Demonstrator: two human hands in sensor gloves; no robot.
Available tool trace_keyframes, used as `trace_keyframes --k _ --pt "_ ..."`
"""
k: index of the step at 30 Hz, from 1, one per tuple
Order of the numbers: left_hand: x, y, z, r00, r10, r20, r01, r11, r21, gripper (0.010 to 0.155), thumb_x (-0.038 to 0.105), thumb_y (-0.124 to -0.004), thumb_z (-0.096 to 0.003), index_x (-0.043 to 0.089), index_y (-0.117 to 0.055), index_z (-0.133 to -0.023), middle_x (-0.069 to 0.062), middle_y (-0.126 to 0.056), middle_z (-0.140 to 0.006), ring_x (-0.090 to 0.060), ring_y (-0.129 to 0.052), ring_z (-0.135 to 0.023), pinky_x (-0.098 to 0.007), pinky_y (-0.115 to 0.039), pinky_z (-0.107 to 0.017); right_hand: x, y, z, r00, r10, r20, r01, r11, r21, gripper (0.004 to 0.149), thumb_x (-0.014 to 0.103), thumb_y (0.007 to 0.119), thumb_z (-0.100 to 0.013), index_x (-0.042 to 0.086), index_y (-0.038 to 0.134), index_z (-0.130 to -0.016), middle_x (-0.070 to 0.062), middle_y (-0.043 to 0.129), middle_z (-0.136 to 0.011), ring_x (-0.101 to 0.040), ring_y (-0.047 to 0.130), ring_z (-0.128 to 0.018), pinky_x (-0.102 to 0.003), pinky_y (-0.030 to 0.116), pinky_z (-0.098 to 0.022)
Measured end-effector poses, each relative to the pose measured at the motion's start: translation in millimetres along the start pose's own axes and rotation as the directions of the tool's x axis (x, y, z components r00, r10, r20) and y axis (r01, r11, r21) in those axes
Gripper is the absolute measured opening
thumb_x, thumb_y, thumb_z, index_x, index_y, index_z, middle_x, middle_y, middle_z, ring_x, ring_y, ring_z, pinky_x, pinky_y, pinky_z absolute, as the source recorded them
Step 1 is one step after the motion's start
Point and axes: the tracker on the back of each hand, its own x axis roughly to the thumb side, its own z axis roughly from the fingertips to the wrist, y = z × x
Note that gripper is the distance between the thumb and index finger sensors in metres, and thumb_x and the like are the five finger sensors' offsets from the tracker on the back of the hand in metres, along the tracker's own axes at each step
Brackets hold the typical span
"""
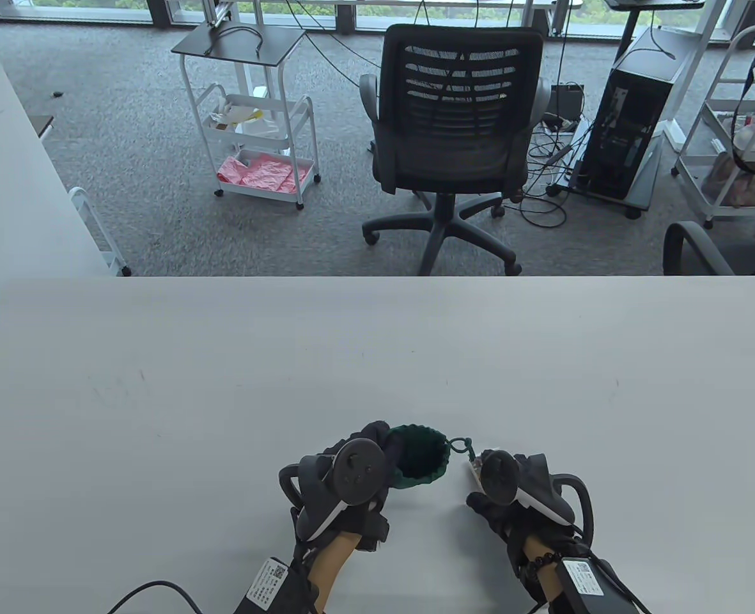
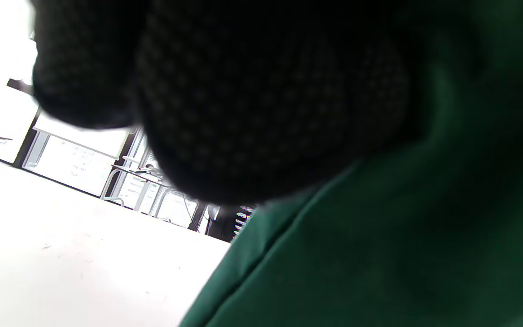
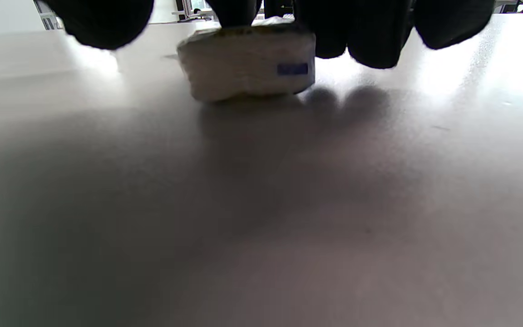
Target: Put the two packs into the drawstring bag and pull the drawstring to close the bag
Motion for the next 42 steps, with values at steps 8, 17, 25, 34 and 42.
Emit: trace_keyframes --k 8,17,25,34,42 --pt "0 0 -1 1.000 0.004 0.002 -0.004 1.000 -0.010 0.044 0.050 -0.079 -0.0503 0.015 -0.092 -0.073 0.008 -0.105 -0.039 -0.004 -0.111 -0.015 -0.032 -0.099 -0.027 7 3 -2 0.998 0.059 -0.005 -0.059 0.998 -0.003 0.076 0.055 0.068 -0.049 0.018 0.040 -0.109 -0.033 0.056 -0.107 -0.058 0.066 -0.093 -0.071 0.059 -0.065" --pt "1 0 3 1.000 -0.010 0.011 0.010 1.000 -0.012 0.044 0.050 -0.079 -0.0504 0.015 -0.092 -0.073 0.008 -0.105 -0.039 -0.004 -0.111 -0.015 -0.032 -0.098 -0.027 13 7 -3 0.991 0.131 0.001 -0.131 0.991 -0.022 0.077 0.053 0.070 -0.049 0.017 0.038 -0.109 -0.031 0.057 -0.105 -0.056 0.068 -0.091 -0.071 0.057 -0.066" --pt "0 0 5 1.000 -0.015 0.016 0.015 1.000 -0.012 0.044 0.050 -0.079 -0.0504 0.014 -0.092 -0.073 0.008 -0.105 -0.039 -0.004 -0.111 -0.015 -0.033 -0.098 -0.027 16 7 -3 0.985 0.172 -0.009 -0.172 0.984 -0.055 0.073 0.050 0.072 -0.049 0.018 0.041 -0.108 -0.029 0.064 -0.101 -0.052 0.075 -0.086 -0.069 0.059 -0.065" --pt "-2 0 4 1.000 -0.023 0.006 0.023 1.000 -0.013 0.044 0.050 -0.079 -0.0503 0.015 -0.093 -0.072 0.008 -0.105 -0.038 -0.004 -0.111 -0.015 -0.032 -0.099 -0.027 12 1 -4 0.994 0.105 -0.015 -0.106 0.992 -0.069 0.070 0.044 0.073 -0.050 0.017 0.045 -0.107 -0.030 0.067 -0.098 -0.050 0.079 -0.083 -0.068 0.062 -0.065" --pt "-2 0 4 1.000 -0.030 0.003 0.030 0.999 -0.020 0.044 0.050 -0.078 -0.0507 0.015 -0.093 -0.073 0.008 -0.105 -0.039 -0.004 -0.111 -0.015 -0.032 -0.099 -0.027 -2 -16 1 0.996 -0.081 -0.033 0.076 0.989 -0.125 0.069 0.042 0.075 -0.049 0.015 0.048 -0.106 -0.032 0.069 -0.095 -0.048 0.090 -0.076 -0.067 0.078 -0.056"
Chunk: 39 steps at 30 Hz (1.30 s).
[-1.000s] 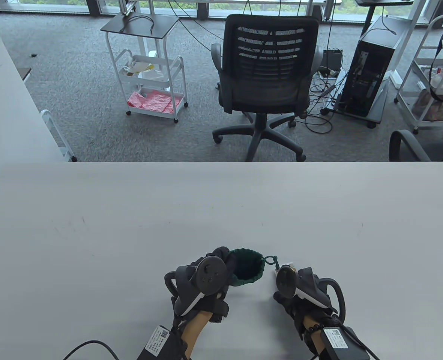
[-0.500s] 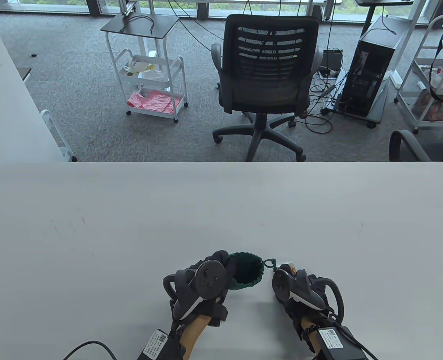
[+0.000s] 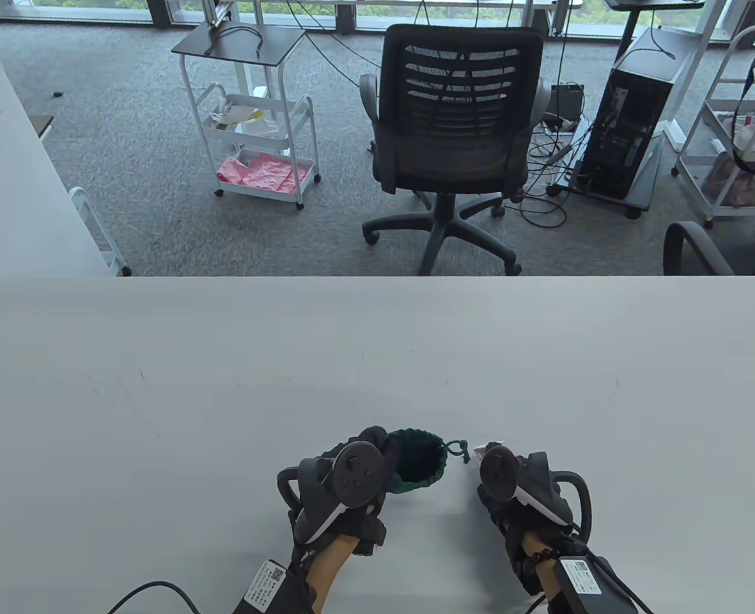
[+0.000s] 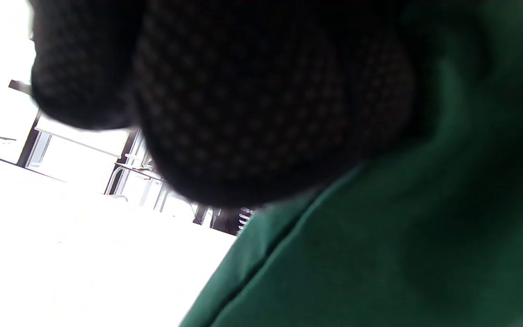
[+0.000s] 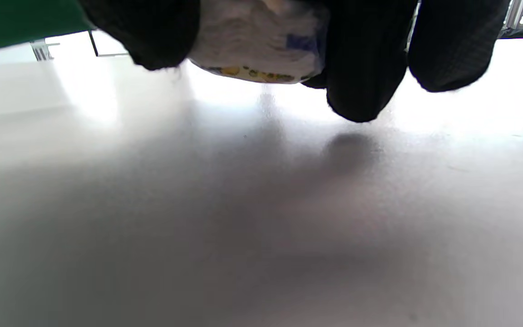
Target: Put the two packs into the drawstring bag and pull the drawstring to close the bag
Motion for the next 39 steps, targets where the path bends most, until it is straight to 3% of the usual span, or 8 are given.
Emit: trace_keyframes --k 5,12,20,25,31,35,39 --pt "-1 0 0 1.000 0.001 0.000 -0.001 1.000 0.003 0.044 0.050 -0.078 -0.0509 0.015 -0.092 -0.073 0.008 -0.106 -0.038 -0.004 -0.111 -0.015 -0.032 -0.099 -0.027 -9 -14 4 0.991 -0.134 0.012 0.135 0.990 -0.050 0.067 0.040 0.077 -0.049 0.016 0.050 -0.106 -0.033 0.066 -0.096 -0.047 0.091 -0.075 -0.062 0.084 -0.054" --pt "-1 0 -1 1.000 0.002 -0.001 -0.002 1.000 0.004 0.044 0.049 -0.077 -0.0512 0.015 -0.092 -0.074 0.008 -0.106 -0.039 -0.004 -0.111 -0.016 -0.032 -0.099 -0.028 -16 -46 19 0.940 -0.322 0.111 0.338 0.925 -0.176 0.063 0.039 0.077 -0.049 0.017 0.057 -0.104 -0.032 0.065 -0.098 -0.046 0.090 -0.075 -0.059 0.082 -0.057" --pt "0 -4 -2 1.000 0.007 0.007 -0.006 0.999 -0.034 0.044 0.047 -0.075 -0.0522 0.014 -0.091 -0.076 0.006 -0.106 -0.043 -0.007 -0.112 -0.019 -0.034 -0.098 -0.030 -22 -79 40 0.830 -0.482 0.279 0.550 0.793 -0.264 0.057 0.042 0.076 -0.050 0.014 0.069 -0.100 -0.032 0.066 -0.101 -0.041 0.095 -0.071 -0.055 0.086 -0.054" --pt "1 -6 -2 1.000 0.028 0.012 -0.028 0.998 -0.048 0.044 0.046 -0.075 -0.0524 0.013 -0.091 -0.077 0.005 -0.107 -0.044 -0.008 -0.113 -0.020 -0.035 -0.098 -0.030 -20 -91 52 0.744 -0.539 0.394 0.659 0.689 -0.302 0.056 0.046 0.074 -0.050 0.015 0.074 -0.097 -0.025 0.070 -0.101 -0.033 0.100 -0.065 -0.049 0.090 -0.050" --pt "1 -7 -3 0.999 0.043 0.015 -0.042 0.998 -0.049 0.044 0.046 -0.076 -0.0522 0.013 -0.091 -0.078 0.004 -0.107 -0.044 -0.008 -0.114 -0.021 -0.035 -0.098 -0.031 -18 -103 65 0.630 -0.576 0.520 0.766 0.569 -0.298 0.054 0.050 0.073 -0.050 0.017 0.077 -0.093 -0.019 0.078 -0.095 -0.027 0.102 -0.058 -0.044 0.092 -0.046" --pt "2 -7 -3 0.999 0.049 0.024 -0.047 0.998 -0.047 0.044 0.047 -0.077 -0.0517 0.014 -0.092 -0.077 0.004 -0.108 -0.045 -0.008 -0.114 -0.022 -0.035 -0.098 -0.031 -8 -106 71 0.562 -0.575 0.595 0.803 0.551 -0.225 0.053 0.052 0.074 -0.050 0.018 0.080 -0.090 -0.015 0.084 -0.092 -0.024 0.103 -0.054 -0.042 0.093 -0.044" --pt "3 -9 -3 0.998 0.048 0.037 -0.046 0.998 -0.051 0.044 0.047 -0.078 -0.0512 0.015 -0.092 -0.078 0.004 -0.108 -0.045 -0.009 -0.114 -0.022 -0.036 -0.098 -0.032 4 -106 75 0.573 -0.529 0.626 0.780 0.586 -0.219 0.052 0.053 0.074 -0.050 0.018 0.082 -0.088 -0.013 0.087 -0.089 -0.023 0.104 -0.051 -0.041 0.094 -0.042"
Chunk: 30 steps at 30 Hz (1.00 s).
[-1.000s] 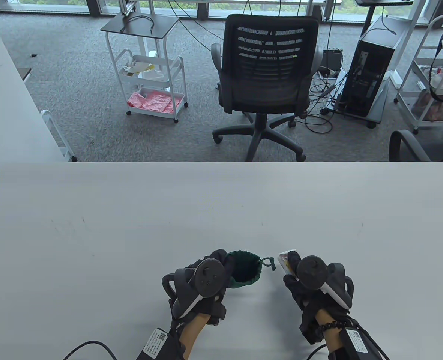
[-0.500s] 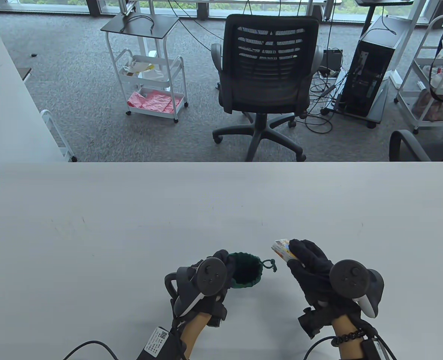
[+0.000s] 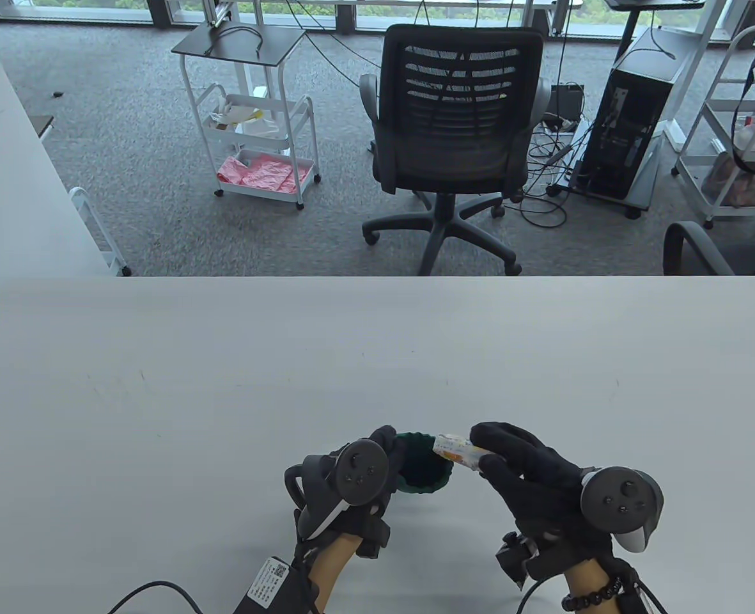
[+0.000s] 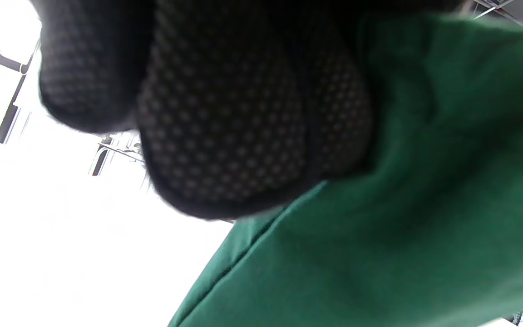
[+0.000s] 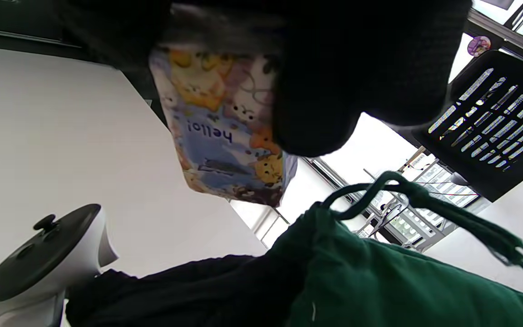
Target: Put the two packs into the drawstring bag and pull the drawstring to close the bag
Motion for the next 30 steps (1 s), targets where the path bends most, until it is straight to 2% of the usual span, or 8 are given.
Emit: trace_keyframes --k 9,12,15,17,30 --pt "2 -2 0 1.000 0.005 0.021 -0.005 1.000 -0.011 0.044 0.048 -0.079 -0.0503 0.016 -0.093 -0.077 0.004 -0.109 -0.044 -0.009 -0.115 -0.022 -0.036 -0.098 -0.032 5 16 1 0.998 0.061 0.026 -0.063 0.994 0.093 0.051 0.053 0.076 -0.049 0.018 0.085 -0.085 -0.013 0.089 -0.086 -0.022 0.105 -0.050 -0.041 0.094 -0.041" --pt "2 -2 0 1.000 0.006 0.026 -0.006 1.000 -0.015 0.044 0.048 -0.079 -0.0501 0.016 -0.093 -0.076 0.004 -0.109 -0.044 -0.009 -0.114 -0.022 -0.036 -0.098 -0.032 7 22 1 0.992 0.119 0.041 -0.123 0.984 0.129 0.052 0.053 0.077 -0.048 0.017 0.086 -0.084 -0.013 0.091 -0.085 -0.022 0.105 -0.048 -0.041 0.094 -0.039" --pt "3 -3 0 0.999 0.007 0.037 -0.006 1.000 -0.023 0.044 0.048 -0.079 -0.0499 0.016 -0.093 -0.076 0.004 -0.109 -0.044 -0.009 -0.114 -0.021 -0.036 -0.098 -0.032 14 25 1 0.954 0.281 0.106 -0.293 0.947 0.132 0.052 0.054 0.078 -0.046 0.018 0.088 -0.082 -0.012 0.092 -0.083 -0.022 0.106 -0.046 -0.040 0.095 -0.038" --pt "5 -4 0 0.998 0.003 0.063 -0.002 1.000 -0.029 0.044 0.048 -0.079 -0.0497 0.016 -0.093 -0.077 0.003 -0.109 -0.044 -0.010 -0.114 -0.022 -0.036 -0.098 -0.032 18 27 1 0.932 0.342 0.121 -0.357 0.924 0.135 0.052 0.054 0.079 -0.045 0.017 0.089 -0.081 -0.012 0.093 -0.082 -0.021 0.106 -0.045 -0.039 0.095 -0.036" --pt "13 -7 3 0.993 -0.006 0.117 0.010 0.999 -0.039 0.044 0.048 -0.080 -0.0493 0.016 -0.093 -0.076 0.004 -0.108 -0.043 -0.010 -0.113 -0.021 -0.036 -0.098 -0.032 26 43 1 0.867 0.470 0.168 -0.495 0.854 0.163 0.055 0.058 0.079 -0.042 0.016 0.091 -0.077 -0.013 0.096 -0.075 -0.018 0.106 -0.039 -0.036 0.096 -0.031"
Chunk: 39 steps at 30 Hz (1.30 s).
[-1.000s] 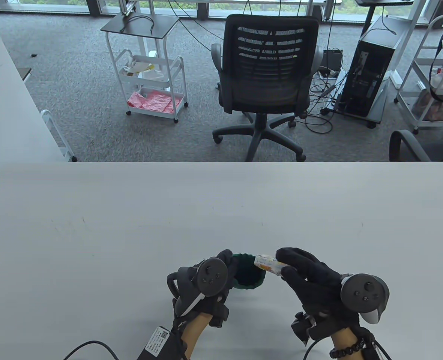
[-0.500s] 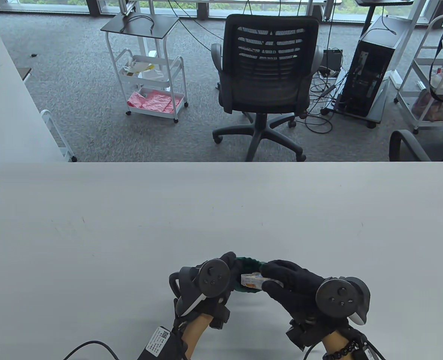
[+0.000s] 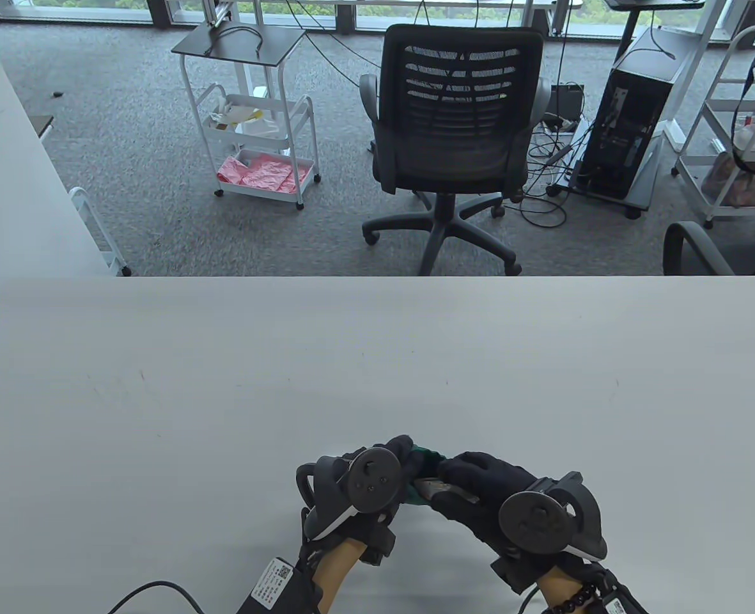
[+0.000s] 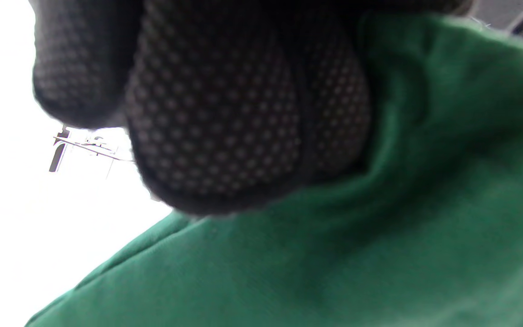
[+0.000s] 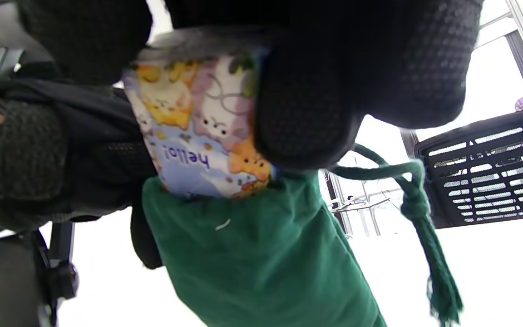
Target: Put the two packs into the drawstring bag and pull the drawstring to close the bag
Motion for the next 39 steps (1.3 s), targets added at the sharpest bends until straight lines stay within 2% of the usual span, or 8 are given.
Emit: trace_keyframes --k 5,12,16,20,23,26,31,39 --pt "1 -1 0 1.000 0.004 0.010 -0.004 1.000 -0.008 0.044 0.048 -0.080 -0.0493 0.016 -0.093 -0.076 0.004 -0.108 -0.043 -0.009 -0.113 -0.021 -0.036 -0.098 -0.032 6 3 -1 0.996 0.087 -0.008 -0.087 0.996 -0.020 0.058 0.060 0.078 -0.041 0.017 0.091 -0.076 -0.012 0.097 -0.074 -0.018 0.106 -0.040 -0.036 0.096 -0.032" --pt "-5 -3 -1 0.999 0.042 -0.013 -0.042 0.999 -0.016 0.044 0.048 -0.080 -0.0495 0.016 -0.093 -0.076 0.004 -0.108 -0.044 -0.009 -0.113 -0.022 -0.036 -0.098 -0.032 -1 -6 3 0.991 0.090 -0.101 -0.104 0.984 -0.147 0.057 0.058 0.077 -0.043 0.016 0.090 -0.078 -0.014 0.095 -0.076 -0.020 0.106 -0.043 -0.038 0.095 -0.034" --pt "-7 -3 -2 0.997 0.072 -0.023 -0.072 0.997 -0.020 0.044 0.049 -0.079 -0.0497 0.016 -0.093 -0.076 0.005 -0.108 -0.044 -0.009 -0.113 -0.022 -0.036 -0.098 -0.033 -9 -10 6 0.982 0.063 -0.181 -0.097 0.977 -0.188 0.060 0.057 0.076 -0.045 0.013 0.086 -0.084 -0.017 0.091 -0.082 -0.028 0.104 -0.053 -0.045 0.092 -0.041" --pt "-7 -3 -2 0.997 0.070 -0.023 -0.070 0.997 -0.016 0.044 0.049 -0.079 -0.0496 0.017 -0.092 -0.076 0.005 -0.108 -0.044 -0.009 -0.113 -0.022 -0.036 -0.098 -0.033 -22 -9 7 0.964 0.035 -0.264 -0.076 0.986 -0.149 0.068 0.057 0.075 -0.046 0.009 0.077 -0.093 -0.023 0.082 -0.092 -0.044 0.094 -0.073 -0.058 0.083 -0.053" --pt "-7 -3 -2 0.997 0.070 -0.022 -0.070 0.997 -0.017 0.044 0.049 -0.079 -0.0497 0.017 -0.092 -0.076 0.005 -0.108 -0.044 -0.009 -0.113 -0.023 -0.036 -0.098 -0.033 -29 -5 7 0.951 -0.011 -0.308 -0.027 0.993 -0.117 0.071 0.057 0.075 -0.046 0.007 0.074 -0.096 -0.026 0.079 -0.095 -0.050 0.089 -0.078 -0.064 0.079 -0.056" --pt "-7 -3 -2 0.997 0.068 -0.019 -0.069 0.998 -0.016 0.044 0.049 -0.079 -0.0497 0.017 -0.093 -0.076 0.005 -0.108 -0.044 -0.009 -0.113 -0.022 -0.036 -0.098 -0.033 -32 1 8 0.936 -0.068 -0.345 0.039 0.995 -0.090 0.073 0.057 0.074 -0.046 0.005 0.073 -0.097 -0.027 0.079 -0.095 -0.051 0.090 -0.077 -0.064 0.079 -0.055" --pt "-3 -2 -2 0.999 0.052 0.008 -0.052 0.999 -0.008 0.044 0.050 -0.079 -0.0497 0.017 -0.093 -0.076 0.006 -0.108 -0.044 -0.009 -0.113 -0.023 -0.036 -0.097 -0.033 -29 11 6 0.939 -0.084 -0.333 0.083 0.996 -0.017 0.075 0.058 0.075 -0.045 0.004 0.071 -0.098 -0.026 0.080 -0.093 -0.047 0.094 -0.074 -0.062 0.081 -0.054" --pt "4 -3 0 0.998 0.041 0.050 -0.041 0.999 0.002 0.044 0.050 -0.079 -0.0495 0.018 -0.092 -0.076 0.006 -0.108 -0.044 -0.009 -0.113 -0.023 -0.036 -0.097 -0.033 -26 24 5 0.943 -0.051 -0.328 0.090 0.990 0.105 0.065 0.051 0.080 -0.046 0.006 0.078 -0.092 -0.019 0.092 -0.081 -0.036 0.103 -0.060 -0.052 0.088 -0.047"
